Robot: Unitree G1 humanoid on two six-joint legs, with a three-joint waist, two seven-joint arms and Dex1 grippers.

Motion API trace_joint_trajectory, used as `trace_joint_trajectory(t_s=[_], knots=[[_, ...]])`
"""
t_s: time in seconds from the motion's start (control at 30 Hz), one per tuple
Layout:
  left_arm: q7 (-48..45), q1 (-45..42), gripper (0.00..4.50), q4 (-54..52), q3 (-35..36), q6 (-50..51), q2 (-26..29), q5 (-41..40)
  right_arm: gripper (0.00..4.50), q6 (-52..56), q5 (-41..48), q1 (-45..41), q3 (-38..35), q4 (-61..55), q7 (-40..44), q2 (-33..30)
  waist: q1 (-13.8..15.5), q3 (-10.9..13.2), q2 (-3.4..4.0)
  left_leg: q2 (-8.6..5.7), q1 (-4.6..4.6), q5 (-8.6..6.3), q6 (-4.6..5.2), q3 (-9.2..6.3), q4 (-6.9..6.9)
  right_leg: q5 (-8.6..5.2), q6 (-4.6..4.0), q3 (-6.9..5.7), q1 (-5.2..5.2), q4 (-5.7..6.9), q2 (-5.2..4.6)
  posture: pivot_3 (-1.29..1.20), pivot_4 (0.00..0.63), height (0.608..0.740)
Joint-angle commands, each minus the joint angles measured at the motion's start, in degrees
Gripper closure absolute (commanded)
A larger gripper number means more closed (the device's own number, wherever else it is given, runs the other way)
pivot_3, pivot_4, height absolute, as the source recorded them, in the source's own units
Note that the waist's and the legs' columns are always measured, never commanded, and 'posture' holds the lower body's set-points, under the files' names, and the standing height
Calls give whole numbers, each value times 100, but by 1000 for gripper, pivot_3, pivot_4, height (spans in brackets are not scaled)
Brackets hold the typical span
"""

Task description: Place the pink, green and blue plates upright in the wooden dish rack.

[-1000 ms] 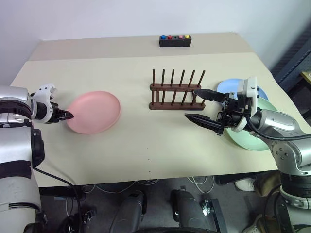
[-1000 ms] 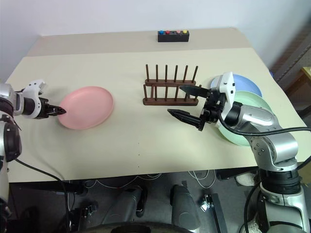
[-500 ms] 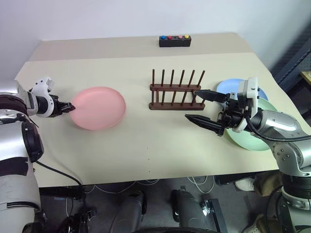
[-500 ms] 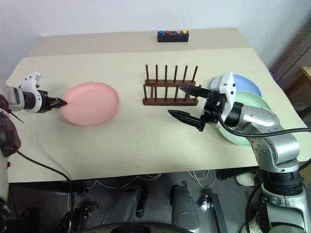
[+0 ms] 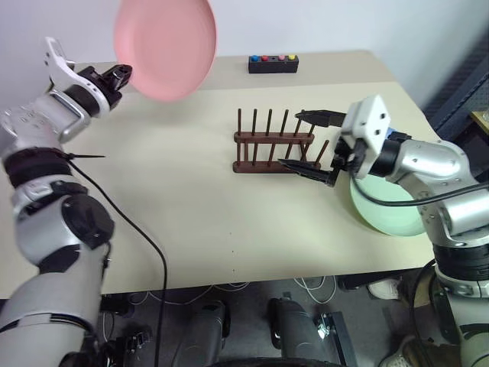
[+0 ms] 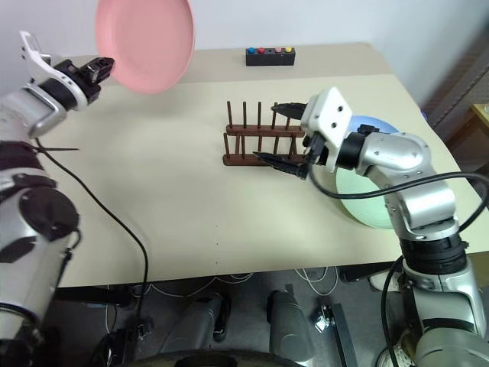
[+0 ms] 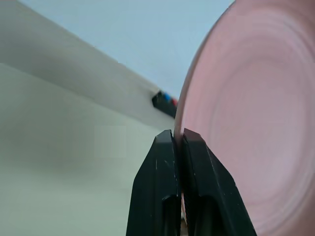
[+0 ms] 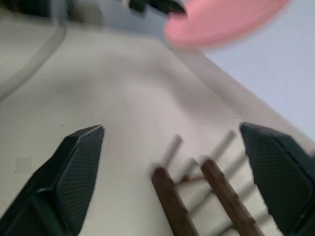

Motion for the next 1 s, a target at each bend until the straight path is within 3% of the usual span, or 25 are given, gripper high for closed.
trace_joint_trajectory(t_s=[0.03, 0.13, 0.23, 0.57, 0.9, 1.0], knots=[[996, 185, 4479, -959, 424, -655, -923, -556, 0, -268, -57, -344, -17, -306, -309, 407, 22, -1, -2, 0, -1, 0, 0, -1, 2, 0, 0, 0, 2, -2, -1, 0, 150, 740], [1594, 602, 4479, -1897, 108, -1348, -2219, -614, 0, -1248, -1622, -598, 550, -106, -1053, 620, 50, -3, -5, -5, -3, 17, -29, 0, 6, 5, 7, 0, 6, -7, -3, 0, 150, 740], [1764, 928, 4479, -2901, -332, -1594, -2731, -643, 0, -2095, -3085, -833, 989, 177, -1705, 538, 21, 1, -12, -7, -8, 18, -30, 4, 6, 5, 8, 1, 3, -11, 1, 0, 150, 740], [2211, 1503, 4479, -4129, -1284, -1528, -3269, -989, 0, -3374, -5855, -1128, 1678, 856, -2546, 240, 37, -1, -14, -4, -1, 24, -39, 12, 1, 6, 6, 7, 4, -10, 13, 0, 150, 740], [2401, 1947, 4479, -4782, -1920, -1396, -3271, -1182, 0, -3536, -6797, -1669, 1898, 1814, -3039, 662, 7, -1, -15, -2, 3, 25, -40, 9, -3, 6, 4, 5, 7, -12, 18, 0, 150, 740], [2484, 2032, 4500, -4885, -1950, -1320, -3314, -1351, 758, -3604, -6879, -1738, 1966, 2029, -3045, 738, 10, -1, -15, -2, 3, 25, -40, 9, -3, 6, 4, 6, 8, -14, 18, 0, 150, 740]])
